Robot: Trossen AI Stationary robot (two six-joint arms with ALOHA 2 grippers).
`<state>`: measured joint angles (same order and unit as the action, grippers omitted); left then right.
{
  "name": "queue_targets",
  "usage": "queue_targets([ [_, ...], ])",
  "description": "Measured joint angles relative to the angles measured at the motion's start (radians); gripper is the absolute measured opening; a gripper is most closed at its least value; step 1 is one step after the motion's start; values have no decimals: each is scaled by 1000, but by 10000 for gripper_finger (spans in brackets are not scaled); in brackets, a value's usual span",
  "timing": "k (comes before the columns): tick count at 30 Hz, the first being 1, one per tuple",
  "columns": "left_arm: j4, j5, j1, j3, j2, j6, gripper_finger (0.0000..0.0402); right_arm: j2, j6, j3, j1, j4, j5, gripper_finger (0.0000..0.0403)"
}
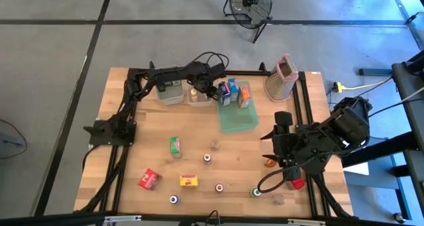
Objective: Pick & Place Kitchen Items
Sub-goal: Put the pink food coloring bottle into the transparent bin
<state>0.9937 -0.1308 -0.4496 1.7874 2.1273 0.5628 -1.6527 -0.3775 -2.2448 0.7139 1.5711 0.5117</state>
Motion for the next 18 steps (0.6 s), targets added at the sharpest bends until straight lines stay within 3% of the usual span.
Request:
queue_targets([
  [18, 9, -68, 17, 0, 0, -53, 171, 0, 0, 0, 0, 0, 0, 238],
])
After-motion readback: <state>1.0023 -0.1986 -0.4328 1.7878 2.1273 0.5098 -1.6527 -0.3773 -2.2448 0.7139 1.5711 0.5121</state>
